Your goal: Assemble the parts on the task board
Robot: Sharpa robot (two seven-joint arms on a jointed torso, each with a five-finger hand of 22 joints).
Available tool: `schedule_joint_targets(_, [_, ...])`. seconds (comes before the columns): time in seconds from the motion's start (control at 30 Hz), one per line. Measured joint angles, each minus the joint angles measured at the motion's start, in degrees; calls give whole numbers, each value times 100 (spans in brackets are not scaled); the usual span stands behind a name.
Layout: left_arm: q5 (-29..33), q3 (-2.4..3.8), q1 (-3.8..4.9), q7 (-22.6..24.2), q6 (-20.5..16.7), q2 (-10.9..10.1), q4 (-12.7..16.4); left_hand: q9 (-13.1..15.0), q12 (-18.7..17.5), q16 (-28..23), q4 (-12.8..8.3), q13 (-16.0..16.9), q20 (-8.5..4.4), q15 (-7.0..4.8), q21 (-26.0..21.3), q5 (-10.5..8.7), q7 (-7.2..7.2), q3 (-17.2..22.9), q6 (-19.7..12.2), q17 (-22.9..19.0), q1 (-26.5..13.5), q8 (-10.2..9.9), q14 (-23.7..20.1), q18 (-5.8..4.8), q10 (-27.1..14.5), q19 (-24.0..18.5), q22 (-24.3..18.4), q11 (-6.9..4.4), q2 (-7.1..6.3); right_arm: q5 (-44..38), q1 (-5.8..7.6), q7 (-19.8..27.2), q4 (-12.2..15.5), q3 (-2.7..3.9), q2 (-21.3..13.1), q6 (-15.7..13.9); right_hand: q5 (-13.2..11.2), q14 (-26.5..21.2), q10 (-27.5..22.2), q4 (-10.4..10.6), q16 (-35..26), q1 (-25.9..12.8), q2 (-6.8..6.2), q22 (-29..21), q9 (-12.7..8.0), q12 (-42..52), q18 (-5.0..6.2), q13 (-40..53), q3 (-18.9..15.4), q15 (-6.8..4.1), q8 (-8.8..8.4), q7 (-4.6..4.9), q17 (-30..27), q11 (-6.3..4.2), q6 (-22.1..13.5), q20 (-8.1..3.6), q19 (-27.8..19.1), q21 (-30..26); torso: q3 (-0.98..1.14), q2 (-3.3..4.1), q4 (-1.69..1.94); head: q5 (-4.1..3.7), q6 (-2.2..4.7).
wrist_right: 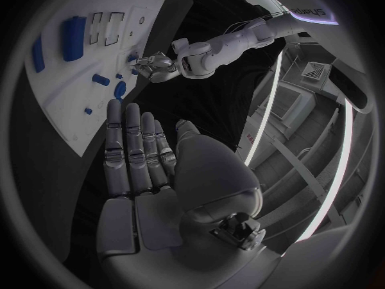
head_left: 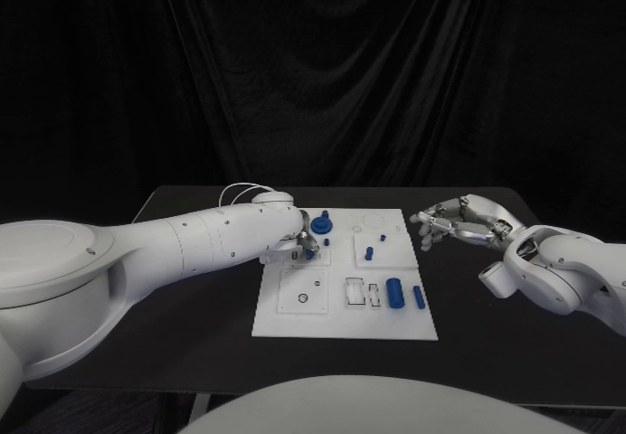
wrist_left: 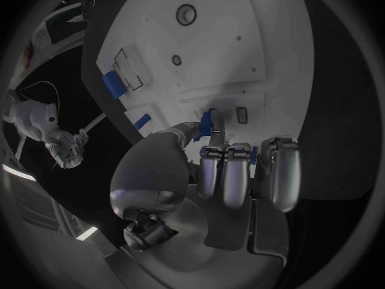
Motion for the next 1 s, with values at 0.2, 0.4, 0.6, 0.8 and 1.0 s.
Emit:
schedule_joint_targets(0.2, [0, -2, 0, -26, -134, -174, 158, 10, 0, 0, -8, 0, -11, 0, -17, -155, 1, 99, 1, 0, -115, -61, 0, 0, 0, 12, 0, 0, -2, 0, -23, -16, -19, 0, -2, 14, 0, 0, 0, 0, 0, 0, 0, 0, 0, 0, 0, 0, 0, 0, 0, 0, 0, 0, 0, 0, 0, 0, 0, -7, 2, 9, 0])
schedule_joint_targets(0.4, [0, -2, 0, -29, -280, -251, 233, 10, 0, 0, 23, 0, -21, 0, -16, -212, 3, 130, 2, 0, -175, -86, 0, 0, 0, 21, 0, 0, -1, 0, -36, -27, -30, 0, 7, 30, 0, 0, 0, 0, 0, 0, 0, -1, 0, 0, 0, 1, 0, 0, 0, 0, -1, 0, 0, 0, 0, 0, 3, -13, 2, 32, 0])
schedule_joint_targets(0.6, [0, -2, 0, -1, -475, -282, 257, 40, -1, 0, 130, 0, -21, 0, -16, -415, 17, 137, -14, 0, -312, -166, 0, 0, 0, 21, 0, 0, 29, 0, -39, -38, -39, 0, 10, 46, 0, 0, 0, 0, 0, 0, 0, -5, 1, 0, 0, -6, 0, 0, 0, 0, -7, 0, 0, 0, 0, 0, 4, -7, 2, 51, 0])
schedule_joint_targets(0.8, [0, -2, -1, 47, -626, -284, 255, 43, -1, 0, 167, 0, -21, 1, -16, -510, 15, 129, -15, 0, -340, -193, 0, 0, 0, 21, 0, 1, 28, 0, -42, -47, -39, 0, 3, 55, 0, 0, 0, 0, 0, 0, 0, -5, 1, 0, 0, -6, 0, 0, 0, 0, -7, 0, 0, 0, 0, 0, 3, 3, 1, 49, 0])
schedule_joint_targets(1.0, [0, -2, -10, 85, -732, -277, 218, 43, -1, 0, 176, 0, -20, 1, -16, -532, 14, 138, -15, 0, -361, -213, 0, 0, 0, 21, -1, 1, 48, 0, -42, -54, -43, 0, 2, 66, 0, 0, 0, 0, 0, 0, 0, -5, 1, 0, 0, -5, 0, 0, 0, 0, -7, 0, 0, 0, 0, 0, 1, 4, -3, 56, 0])
